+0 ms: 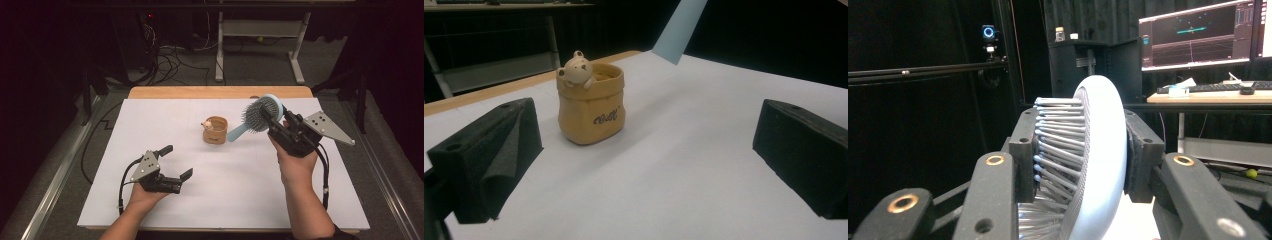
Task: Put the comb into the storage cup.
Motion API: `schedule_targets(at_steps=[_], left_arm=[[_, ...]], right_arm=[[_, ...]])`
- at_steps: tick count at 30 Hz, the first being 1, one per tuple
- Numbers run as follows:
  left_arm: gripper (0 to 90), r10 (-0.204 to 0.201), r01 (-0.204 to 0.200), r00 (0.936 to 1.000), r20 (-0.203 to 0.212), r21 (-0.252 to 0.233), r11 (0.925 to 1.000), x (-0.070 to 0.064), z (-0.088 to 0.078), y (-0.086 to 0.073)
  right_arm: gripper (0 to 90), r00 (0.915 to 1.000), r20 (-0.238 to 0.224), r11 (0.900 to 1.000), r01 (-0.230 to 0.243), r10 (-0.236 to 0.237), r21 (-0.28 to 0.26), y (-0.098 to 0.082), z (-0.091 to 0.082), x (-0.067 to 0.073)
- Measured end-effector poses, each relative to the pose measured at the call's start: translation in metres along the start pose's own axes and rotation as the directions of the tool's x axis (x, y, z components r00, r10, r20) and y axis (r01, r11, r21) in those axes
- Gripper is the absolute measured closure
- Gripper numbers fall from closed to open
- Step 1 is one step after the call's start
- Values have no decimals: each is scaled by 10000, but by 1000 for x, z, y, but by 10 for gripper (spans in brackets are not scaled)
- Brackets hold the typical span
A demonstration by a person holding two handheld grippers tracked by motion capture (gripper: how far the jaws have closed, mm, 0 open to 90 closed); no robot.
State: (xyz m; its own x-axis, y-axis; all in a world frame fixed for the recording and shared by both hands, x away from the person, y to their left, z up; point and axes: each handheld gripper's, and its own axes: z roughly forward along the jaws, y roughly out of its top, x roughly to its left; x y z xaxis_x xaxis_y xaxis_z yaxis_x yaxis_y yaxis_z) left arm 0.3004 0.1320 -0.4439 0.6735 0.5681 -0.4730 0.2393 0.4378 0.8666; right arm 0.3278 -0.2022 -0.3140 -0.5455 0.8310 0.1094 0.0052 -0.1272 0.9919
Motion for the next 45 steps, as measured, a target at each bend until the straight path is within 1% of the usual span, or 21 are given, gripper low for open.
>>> schedule_targets(at_steps=[5,8,11,17,20,28,33,40,45], left_arm=[[5,25,-25,10000,-11,64,10000,0,1,-1],[5,19,-19,10000,12,33,10000,0,1,-1],[5,-23,23,10000,25,-19,10000,0,0,0],[5,-56,56,10000,2,24,10000,1,1,0],[6,-17,17,10000,19,-23,10000,1,0,1],[6,-43,43,10000,57,-12,10000,1,0,0],[5,-45,45,9999,124,8,10000,0,1,0],[5,-54,54,10000,80,32,10000,1,1,-1],[5,-57,57,10000,78,12,10000,1,1,0]], right_arm=[[597,9998,-40,9998,-216,216,39,0,10,-2],[598,9999,45,9999,-139,139,64,0,14,0],[598,9998,52,9998,-190,190,-3,0,18,-1],[598,9998,181,9999,-101,100,54,-2,31,-1],[598,9997,256,9999,57,-59,99,-4,38,-1],[598,9995,321,9998,60,-65,173,-6,55,1],[597,9992,383,9998,93,-100,171,-4,64,1],[598,9984,531,9997,176,-186,190,-2,77,0],[597,9981,592,9993,138,-158,338,-4,87,-1]])
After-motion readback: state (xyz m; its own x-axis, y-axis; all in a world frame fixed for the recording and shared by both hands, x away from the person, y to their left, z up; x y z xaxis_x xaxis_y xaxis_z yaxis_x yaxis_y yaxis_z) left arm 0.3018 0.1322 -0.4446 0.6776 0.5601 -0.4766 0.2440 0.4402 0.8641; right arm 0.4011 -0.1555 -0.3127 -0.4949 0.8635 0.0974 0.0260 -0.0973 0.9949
